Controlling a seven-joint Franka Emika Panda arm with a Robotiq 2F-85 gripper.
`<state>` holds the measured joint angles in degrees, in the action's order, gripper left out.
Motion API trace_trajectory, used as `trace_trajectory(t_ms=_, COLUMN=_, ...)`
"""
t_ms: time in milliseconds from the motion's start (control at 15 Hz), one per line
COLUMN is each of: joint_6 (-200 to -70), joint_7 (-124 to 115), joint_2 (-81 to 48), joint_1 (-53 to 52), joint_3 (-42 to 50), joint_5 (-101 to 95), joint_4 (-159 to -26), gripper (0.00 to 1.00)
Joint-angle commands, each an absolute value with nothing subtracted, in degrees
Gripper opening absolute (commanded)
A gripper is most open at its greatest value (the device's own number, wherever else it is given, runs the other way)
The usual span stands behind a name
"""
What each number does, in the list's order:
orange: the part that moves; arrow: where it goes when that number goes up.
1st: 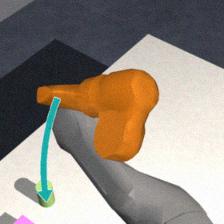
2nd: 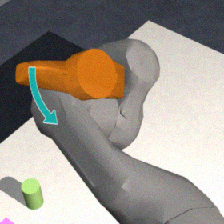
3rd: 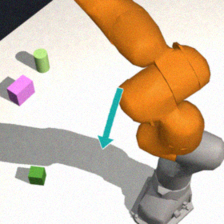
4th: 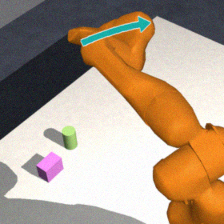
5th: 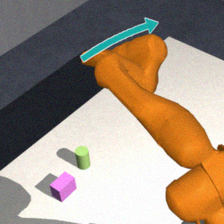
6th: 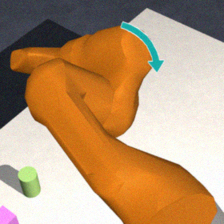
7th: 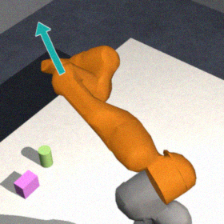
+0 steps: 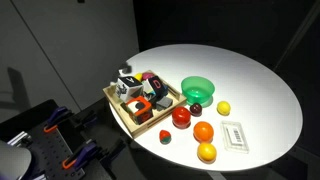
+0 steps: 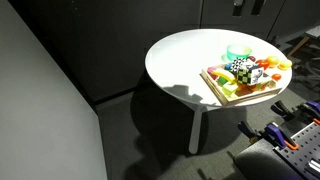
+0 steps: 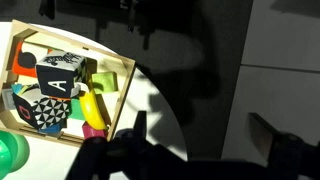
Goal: Pick up the red apple toy and put it in the green bowl
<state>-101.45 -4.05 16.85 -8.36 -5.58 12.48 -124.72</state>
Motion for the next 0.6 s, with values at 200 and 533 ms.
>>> trace_trajectory(t_ms=200, joint_6=-101.3, joint_7=-3.9, joint_2=16.9, joint_1=-7.8, joint_3=-6.1, joint_5=12.6, joint_4=-124.6, gripper=1.00)
trace_trajectory(t_ms=533, joint_6=-101.6, joint_7=-4.6, joint_2=16.6, joint_1=-6.8, joint_3=-5.8, joint_5=11.3, joint_4=-124.0, gripper=1.00)
